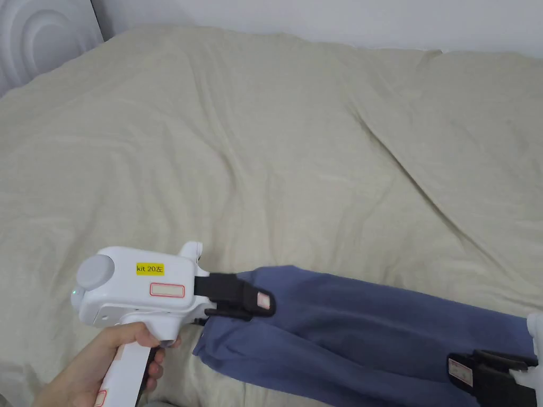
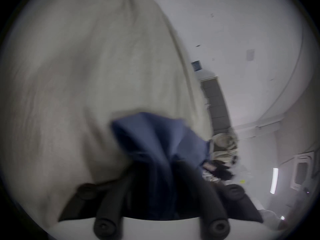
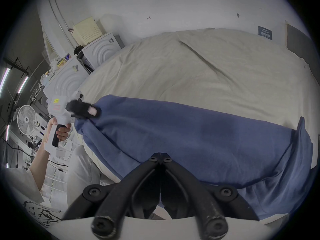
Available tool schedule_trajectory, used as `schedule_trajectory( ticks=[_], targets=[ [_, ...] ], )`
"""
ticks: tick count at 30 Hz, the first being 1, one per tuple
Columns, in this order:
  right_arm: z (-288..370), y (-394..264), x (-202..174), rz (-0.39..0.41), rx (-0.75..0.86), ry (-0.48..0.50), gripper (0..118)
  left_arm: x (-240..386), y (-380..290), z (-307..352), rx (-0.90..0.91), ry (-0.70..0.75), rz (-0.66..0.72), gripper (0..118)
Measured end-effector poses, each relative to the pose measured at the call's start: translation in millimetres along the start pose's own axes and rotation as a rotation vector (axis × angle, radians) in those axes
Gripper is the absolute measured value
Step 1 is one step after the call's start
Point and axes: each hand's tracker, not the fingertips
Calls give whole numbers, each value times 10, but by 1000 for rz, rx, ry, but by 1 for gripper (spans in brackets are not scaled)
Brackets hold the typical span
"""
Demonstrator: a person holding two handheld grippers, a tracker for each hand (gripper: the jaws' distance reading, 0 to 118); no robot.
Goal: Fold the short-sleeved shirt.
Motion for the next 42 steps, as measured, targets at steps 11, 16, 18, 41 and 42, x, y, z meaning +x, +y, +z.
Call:
schedule_trajectory(
  ticks=[11,16,18,41,42],
  targets=[
    [203,-52,237,-49,41,-27,0,363,-46,179,51,33,-63,11],
    [331,-116,378,-77,65,-43,0,961,-172,235,96,78,-128,11],
    [407,-148,443,-86,75,-50,0,1227,-234,187,103,94,-148,11],
    [1231,-682,1319,-275,205,-184,0,2589,-545,-2428,-409,38,-371,74],
    [1230,-695,1332,-284,207,-186,0,2634,-561,-2451,-425,-4,-355,101]
  ],
)
